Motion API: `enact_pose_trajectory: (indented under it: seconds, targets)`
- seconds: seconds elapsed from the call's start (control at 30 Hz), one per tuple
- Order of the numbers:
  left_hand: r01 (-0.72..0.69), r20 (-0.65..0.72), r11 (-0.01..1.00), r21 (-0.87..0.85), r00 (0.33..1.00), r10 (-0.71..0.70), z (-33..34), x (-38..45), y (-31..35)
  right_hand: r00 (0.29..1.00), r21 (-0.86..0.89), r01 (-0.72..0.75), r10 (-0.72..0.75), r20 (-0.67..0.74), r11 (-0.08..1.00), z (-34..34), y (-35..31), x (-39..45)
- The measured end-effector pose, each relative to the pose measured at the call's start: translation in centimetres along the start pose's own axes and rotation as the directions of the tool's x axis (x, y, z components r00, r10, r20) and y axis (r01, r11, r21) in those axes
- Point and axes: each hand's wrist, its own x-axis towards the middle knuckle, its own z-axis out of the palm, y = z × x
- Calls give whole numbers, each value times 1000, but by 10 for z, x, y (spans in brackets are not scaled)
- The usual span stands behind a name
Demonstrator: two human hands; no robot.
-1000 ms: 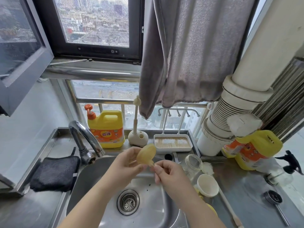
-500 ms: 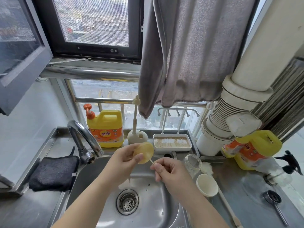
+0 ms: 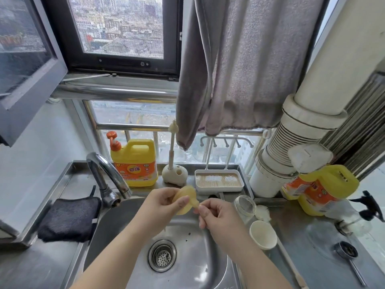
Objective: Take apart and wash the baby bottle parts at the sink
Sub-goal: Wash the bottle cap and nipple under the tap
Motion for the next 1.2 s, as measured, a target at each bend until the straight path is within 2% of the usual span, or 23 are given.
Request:
enact_pose_trajectory:
  seconds: [0.1, 0.27, 0.4, 0.47, 0.6, 0.67, 0.77, 0.9, 1.0, 1.07, 1.13, 1.2]
  targets:
    - [2, -45, 999, -54, 999, -5, 4, -1, 3, 1000, 24, -8, 8, 6, 1000, 5, 0, -1]
    - [4, 29, 984, -178, 1000, 1, 2, -5, -3, 1000, 164, -8, 6, 10, 986, 3, -2, -1]
    - [2, -43, 978, -210, 999, -12, -2, -4, -3, 998, 172, 15, -26, 60, 985, -1, -5, -4]
    - [0, -56, 988, -155, 998, -9, -5, -4, -3, 998, 144, 12, -20, 53, 990, -4, -7, -4]
    - [-12, 64, 997, 79, 998, 7, -3, -2, -4, 1000, 57, 14, -14, -3, 998, 1, -6, -2]
    - [-6, 15, 987, 161, 1000, 4, -6, 0, -4, 1000, 36, 17, -17, 14, 999, 2, -7, -5]
    - [40, -82, 979, 199, 996, -24, -17, 2, -7, 998, -9, -2, 3, 66, 1000, -5, -8, -10]
    - [60, -107, 981, 186, 993, -41, -18, -1, -3, 994, -174, -48, 65, 90, 983, -15, -4, -13]
    - [24, -105, 972, 232, 994, 1, -15, -5, -1, 986, -272, -72, 109, 124, 959, -21, -2, -16]
    - [13, -165, 968, 249, 986, 29, -17, -4, -1, 979, -337, -81, 137, 148, 938, -24, -2, -18]
    - [2, -201, 963, 271, 978, 55, -21, -3, 2, 984, -334, -95, 139, 108, 938, -26, -2, -18]
    - [-27, -156, 964, 266, 985, 71, -21, -4, 5, 995, -274, -93, 102, 18, 957, -25, -4, -15]
